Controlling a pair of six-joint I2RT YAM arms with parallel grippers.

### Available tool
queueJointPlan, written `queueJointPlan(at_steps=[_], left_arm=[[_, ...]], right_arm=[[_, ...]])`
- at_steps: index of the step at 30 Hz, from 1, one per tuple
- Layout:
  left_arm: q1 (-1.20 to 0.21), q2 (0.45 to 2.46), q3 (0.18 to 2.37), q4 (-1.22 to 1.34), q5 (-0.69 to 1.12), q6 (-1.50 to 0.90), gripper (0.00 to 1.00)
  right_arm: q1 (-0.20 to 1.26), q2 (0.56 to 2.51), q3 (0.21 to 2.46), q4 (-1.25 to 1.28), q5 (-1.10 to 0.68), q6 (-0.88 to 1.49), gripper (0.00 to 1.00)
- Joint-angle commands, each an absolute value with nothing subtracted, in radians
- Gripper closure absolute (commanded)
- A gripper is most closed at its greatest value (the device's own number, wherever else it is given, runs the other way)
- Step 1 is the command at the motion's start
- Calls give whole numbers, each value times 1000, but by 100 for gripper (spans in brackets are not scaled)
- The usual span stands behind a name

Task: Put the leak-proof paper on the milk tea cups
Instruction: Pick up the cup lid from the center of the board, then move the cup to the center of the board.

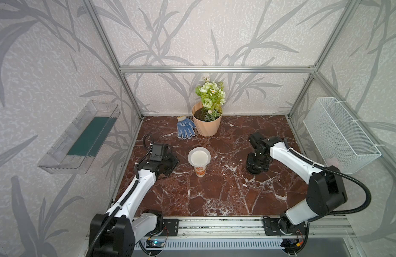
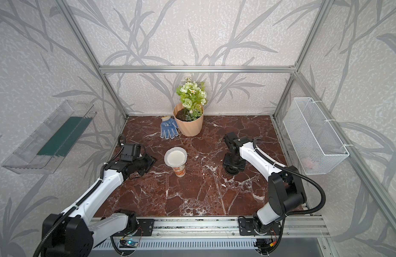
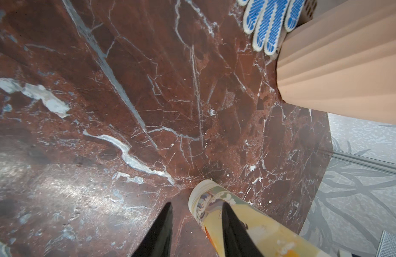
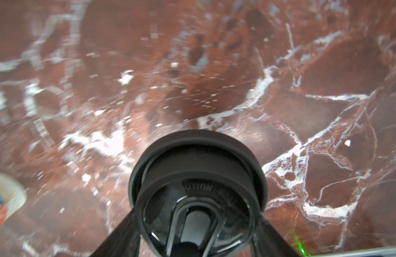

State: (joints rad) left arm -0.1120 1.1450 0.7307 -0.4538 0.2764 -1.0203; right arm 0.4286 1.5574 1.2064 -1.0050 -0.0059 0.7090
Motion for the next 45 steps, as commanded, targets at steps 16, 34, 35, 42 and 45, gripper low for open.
queueJointPlan(at_steps=[16, 34, 35, 42, 45], left_arm=[[-162, 1560, 749, -198, 563, -1003, 66], [-250, 1603, 692, -104, 578, -1069, 69], [-255, 1602, 692, -104, 578, -1071, 69], [-285, 1603, 681, -73, 581, -1093, 69], [-305, 1606, 680, -63, 583, -1101, 69]], right_arm=[[485, 1495, 1438, -1235, -53, 596, 38], [554, 1587, 1664, -1330, -55, 536, 38], [562, 1596, 1679, -1337, -54, 532, 38], [624, 1658, 1795, -1379, -64, 502, 38], [664, 1698, 1864, -1406, -69, 488, 38]])
